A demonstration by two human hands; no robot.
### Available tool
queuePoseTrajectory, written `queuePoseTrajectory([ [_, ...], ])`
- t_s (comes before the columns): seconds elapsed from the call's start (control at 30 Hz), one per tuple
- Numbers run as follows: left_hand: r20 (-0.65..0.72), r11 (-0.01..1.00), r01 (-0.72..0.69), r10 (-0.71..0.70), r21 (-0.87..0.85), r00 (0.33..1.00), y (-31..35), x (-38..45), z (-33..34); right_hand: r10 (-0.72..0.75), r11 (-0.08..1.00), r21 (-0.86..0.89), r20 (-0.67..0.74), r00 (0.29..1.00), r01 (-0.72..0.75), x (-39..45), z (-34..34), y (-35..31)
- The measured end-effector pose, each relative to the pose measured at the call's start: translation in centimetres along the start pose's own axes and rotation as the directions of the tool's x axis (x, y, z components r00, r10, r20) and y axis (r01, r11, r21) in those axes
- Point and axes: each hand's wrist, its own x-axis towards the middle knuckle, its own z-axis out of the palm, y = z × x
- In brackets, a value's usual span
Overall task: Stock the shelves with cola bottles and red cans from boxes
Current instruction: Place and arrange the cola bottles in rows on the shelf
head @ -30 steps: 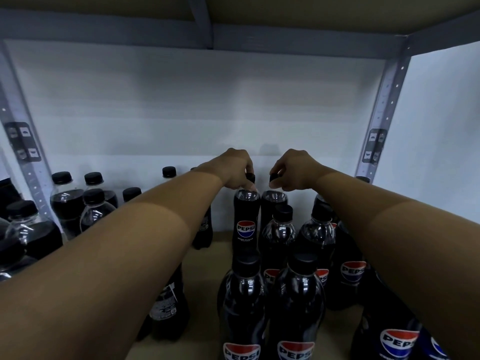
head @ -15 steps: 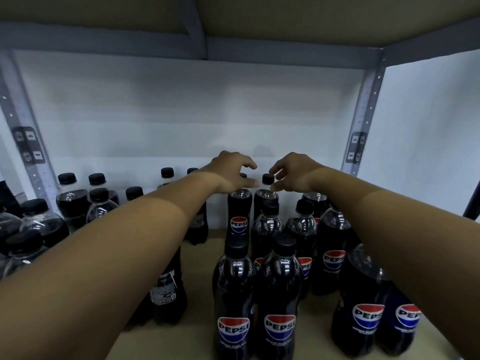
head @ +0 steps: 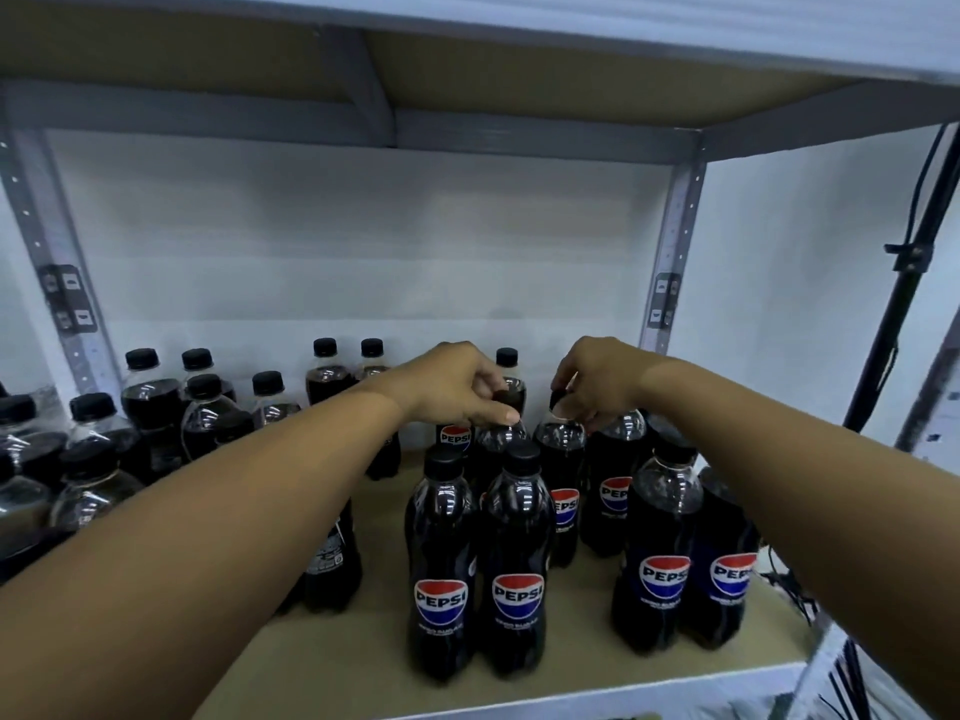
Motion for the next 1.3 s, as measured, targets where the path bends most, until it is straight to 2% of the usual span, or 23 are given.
queuePoseTrajectory([
  [0.13,-0.034,0.997,0.005,-0.003,0.074,0.999,0.4,0.0,0.9,0.043,0.997,0.063,-0.036,0.998,-0.041,-0.1,0.7,0.1],
  [0.4,-0.019,0.999,0.047,-0.047,-0.025,0.999,-0.7,0.4,0.5,-0.046,0.999,0.011,-0.104,0.993,0.047,0.0,0.9,-0.2],
  [0.57,-0.042,0.997,0.062,-0.063,-0.036,0.997,-1.5,-0.4,-0.3,-0.112,0.992,0.046,-0.109,0.988,0.118,0.8,1.3,-1.3],
  [0.77,-0.075,0.995,0.088,-0.091,-0.044,0.993,-3.1,-1.2,-1.5,-0.127,0.987,0.081,-0.106,0.986,0.136,1.6,1.9,-3.2],
  [0.9,-0.090,0.995,0.095,-0.096,-0.015,0.991,-4.2,-1.5,-2.2,-0.163,0.986,0.022,-0.109,0.981,0.167,1.9,2.0,-4.6],
  [1.2,-0.112,0.994,0.101,-0.105,-0.037,0.988,-4.8,-1.4,-2.3,-0.161,0.987,-0.021,-0.099,0.982,0.160,2.6,2.0,-5.0],
  [1.3,-0.106,0.994,0.103,-0.106,-0.039,0.989,-4.6,-1.5,-2.3,-0.134,0.990,0.022,-0.086,0.987,0.136,2.7,2.0,-5.0],
])
